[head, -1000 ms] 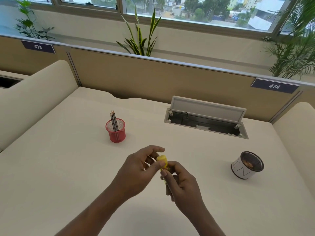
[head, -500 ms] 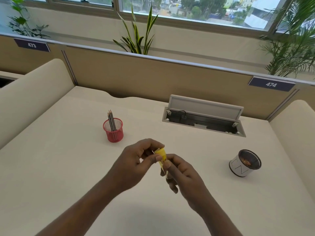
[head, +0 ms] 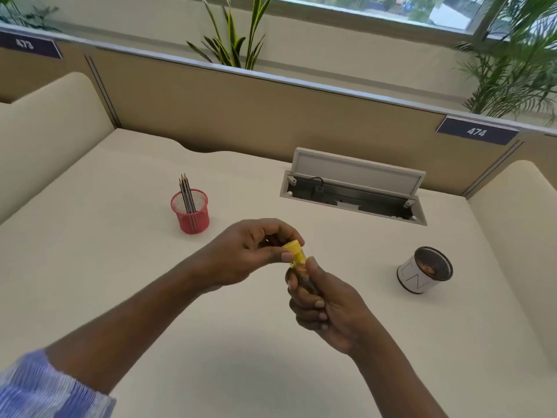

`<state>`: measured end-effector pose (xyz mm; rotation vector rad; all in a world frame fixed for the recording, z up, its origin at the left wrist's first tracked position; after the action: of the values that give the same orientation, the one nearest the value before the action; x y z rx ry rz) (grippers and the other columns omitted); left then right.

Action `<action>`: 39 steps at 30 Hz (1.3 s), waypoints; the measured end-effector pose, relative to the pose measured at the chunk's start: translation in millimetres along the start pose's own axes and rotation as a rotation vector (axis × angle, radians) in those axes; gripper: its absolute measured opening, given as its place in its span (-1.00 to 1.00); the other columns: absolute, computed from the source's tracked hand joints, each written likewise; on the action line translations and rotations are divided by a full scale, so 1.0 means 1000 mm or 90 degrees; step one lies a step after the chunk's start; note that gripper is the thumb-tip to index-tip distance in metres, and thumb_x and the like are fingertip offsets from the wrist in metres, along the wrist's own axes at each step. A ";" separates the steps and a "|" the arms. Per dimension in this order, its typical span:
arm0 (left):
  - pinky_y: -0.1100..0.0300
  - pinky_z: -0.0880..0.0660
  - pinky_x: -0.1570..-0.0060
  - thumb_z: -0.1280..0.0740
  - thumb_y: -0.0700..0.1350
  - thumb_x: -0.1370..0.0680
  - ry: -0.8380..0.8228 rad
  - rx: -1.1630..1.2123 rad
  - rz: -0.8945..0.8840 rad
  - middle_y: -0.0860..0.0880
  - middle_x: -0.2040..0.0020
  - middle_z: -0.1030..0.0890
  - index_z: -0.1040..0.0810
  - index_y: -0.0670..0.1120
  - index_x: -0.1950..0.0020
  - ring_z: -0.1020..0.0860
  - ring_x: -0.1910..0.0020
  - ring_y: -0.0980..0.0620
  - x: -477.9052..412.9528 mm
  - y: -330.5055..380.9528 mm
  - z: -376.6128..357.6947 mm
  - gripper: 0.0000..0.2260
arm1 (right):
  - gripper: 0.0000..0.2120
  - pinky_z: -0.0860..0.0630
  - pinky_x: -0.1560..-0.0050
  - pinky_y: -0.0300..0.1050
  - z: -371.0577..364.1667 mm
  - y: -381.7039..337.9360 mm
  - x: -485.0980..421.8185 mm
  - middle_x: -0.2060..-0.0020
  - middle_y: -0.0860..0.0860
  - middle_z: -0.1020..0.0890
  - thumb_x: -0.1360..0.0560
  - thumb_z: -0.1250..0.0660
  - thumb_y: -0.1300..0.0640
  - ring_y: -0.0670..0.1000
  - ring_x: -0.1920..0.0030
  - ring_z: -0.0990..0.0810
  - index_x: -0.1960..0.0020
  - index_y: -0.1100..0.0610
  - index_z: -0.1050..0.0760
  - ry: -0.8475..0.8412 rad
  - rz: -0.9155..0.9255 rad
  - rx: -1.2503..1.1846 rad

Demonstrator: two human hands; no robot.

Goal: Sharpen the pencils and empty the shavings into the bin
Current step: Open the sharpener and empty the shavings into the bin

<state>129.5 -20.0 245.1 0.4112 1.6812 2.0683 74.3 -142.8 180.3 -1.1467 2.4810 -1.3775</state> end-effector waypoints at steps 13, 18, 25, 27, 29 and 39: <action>0.09 -0.66 -0.10 -0.46 -0.28 -0.56 0.017 -0.051 -0.025 -0.09 -0.04 -0.73 -0.68 -0.18 -0.20 -0.69 -0.06 -0.07 -0.040 0.015 -0.054 -0.78 | -0.51 -0.09 0.46 -0.21 0.058 -0.024 0.036 0.46 -0.06 -0.23 -0.60 -0.25 -0.28 -0.10 0.47 -0.12 0.01 0.18 -0.54 -0.047 0.013 0.026; 0.18 -0.64 -0.08 -0.45 -0.27 -0.56 0.014 -0.062 -0.013 -0.06 -0.03 -0.73 -0.69 -0.17 -0.20 -0.68 -0.05 -0.02 -0.060 0.021 -0.078 -0.79 | -0.53 -0.12 0.47 -0.24 0.083 -0.039 0.051 0.45 -0.08 -0.25 -0.62 -0.23 -0.25 -0.12 0.47 -0.14 -0.02 0.18 -0.53 -0.061 0.021 0.052; 0.24 -0.64 -0.04 -0.49 -0.24 -0.54 0.025 -0.133 -0.006 -0.02 0.00 -0.75 -0.71 -0.14 -0.17 -0.70 -0.01 0.01 -0.090 0.030 -0.103 -0.80 | -0.52 -0.12 0.46 -0.24 0.116 -0.055 0.067 0.43 -0.07 -0.26 -0.61 -0.26 -0.26 -0.12 0.46 -0.15 -0.05 0.20 -0.53 -0.079 0.049 0.072; 0.20 -0.64 -0.05 -0.47 -0.25 -0.56 0.019 -0.119 0.004 -0.06 -0.01 -0.75 -0.71 -0.14 -0.19 -0.70 -0.02 -0.03 -0.098 0.030 -0.109 -0.79 | -0.51 -0.11 0.45 -0.22 0.124 -0.059 0.070 0.43 -0.05 -0.26 -0.61 -0.26 -0.26 -0.10 0.45 -0.15 -0.06 0.20 -0.53 -0.075 0.060 0.071; 0.13 -0.66 -0.02 -0.47 -0.21 -0.57 0.028 -0.126 0.008 -0.08 0.01 -0.75 -0.72 -0.12 -0.18 -0.69 0.01 -0.10 -0.107 0.030 -0.113 -0.81 | -0.52 -0.12 0.42 -0.21 0.133 -0.064 0.073 0.41 -0.04 -0.27 -0.60 -0.27 -0.25 -0.09 0.44 -0.16 -0.09 0.20 -0.54 -0.061 0.079 0.087; 0.12 -0.61 0.12 -0.50 -0.07 -0.55 0.046 -0.134 0.037 -0.06 0.12 -0.73 -0.74 -0.04 -0.03 -0.62 0.17 0.04 -0.151 0.027 -0.144 -0.90 | -0.62 -0.26 0.39 -0.24 0.185 -0.086 0.087 0.33 -0.03 -0.36 -0.65 -0.23 -0.22 -0.06 0.39 -0.25 -0.14 0.07 -0.56 0.061 0.157 0.207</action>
<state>184.6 -223.5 247.3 0.3228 1.4859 2.2993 135.1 -355.6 159.3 -0.6995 2.2473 -1.7088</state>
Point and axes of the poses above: each hand's wrist, its own x-axis away from the middle knuckle, its own z-axis out of the back of the hand, y = z × x, the point moved 8 cm from there along -x, towards the middle knuckle
